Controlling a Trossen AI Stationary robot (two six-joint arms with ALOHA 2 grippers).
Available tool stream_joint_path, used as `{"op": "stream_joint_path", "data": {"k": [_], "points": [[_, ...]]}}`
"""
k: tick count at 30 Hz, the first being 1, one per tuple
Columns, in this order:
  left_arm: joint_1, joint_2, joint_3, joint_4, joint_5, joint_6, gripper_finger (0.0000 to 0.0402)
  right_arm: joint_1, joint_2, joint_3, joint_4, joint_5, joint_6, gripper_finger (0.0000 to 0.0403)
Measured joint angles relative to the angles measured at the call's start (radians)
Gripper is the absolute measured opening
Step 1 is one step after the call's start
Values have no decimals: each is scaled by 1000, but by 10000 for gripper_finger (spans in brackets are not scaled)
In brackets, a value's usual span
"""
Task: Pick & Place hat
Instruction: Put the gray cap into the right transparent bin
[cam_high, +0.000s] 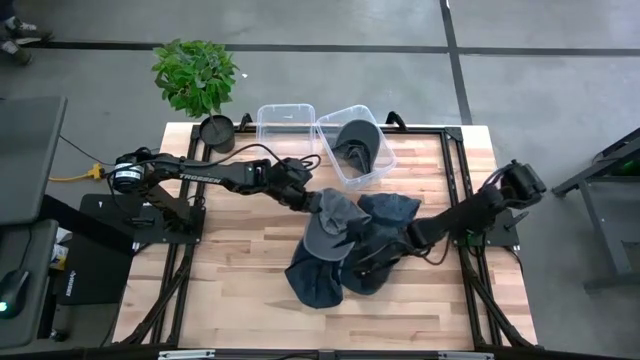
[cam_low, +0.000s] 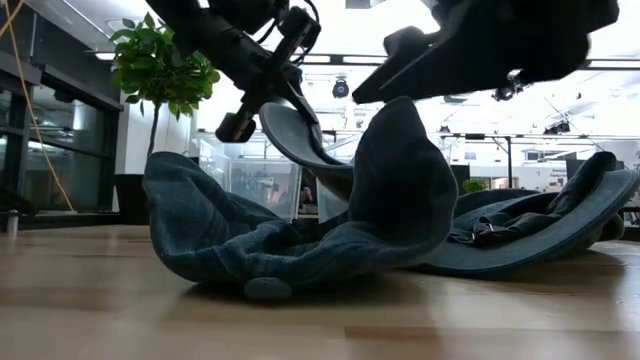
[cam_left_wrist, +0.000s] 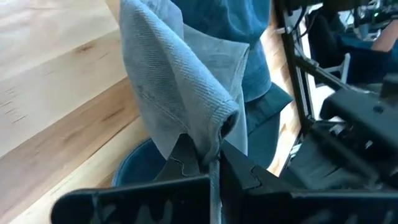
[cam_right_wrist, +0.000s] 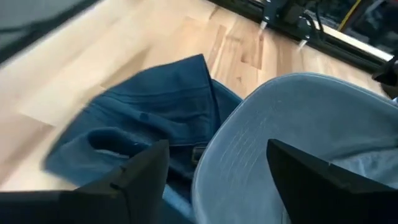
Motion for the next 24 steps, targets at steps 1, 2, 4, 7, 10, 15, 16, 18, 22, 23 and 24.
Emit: {"op": "stream_joint_path", "data": {"k": [1,2,4,7,10,15,16,18,22,23,24], "points": [[0,0,0,9,-3,-3,0,0,20,14,-2,18,-12,267],[0,0,0,20,-6,-6,0,0,39,29,-2,39,-27,267],[0,0,0,32,-16,-19,0,0,76,62,0,72,-48,268],[0,0,0,30,-26,-27,0,0,129,116,-2,126,-56,268],[0,0,0,31,-29,-31,0,10,171,168,-6,204,-56,268],[0,0,0,31,-52,-53,0,44,229,243,-50,329,-57,268],[0,0,0,31,-57,-57,0,51,238,254,-65,350,-57,268],[0,0,0,34,-59,-64,0,68,251,273,-84,396,-57,268],[0,0,0,43,-59,-77,0,102,269,293,-132,536,-41,268],[1,0,0,43,-58,-78,0,107,269,293,-138,556,-37,268],[1,0,0,43,-56,-79,0,111,269,293,-140,565,-29,268]]}}
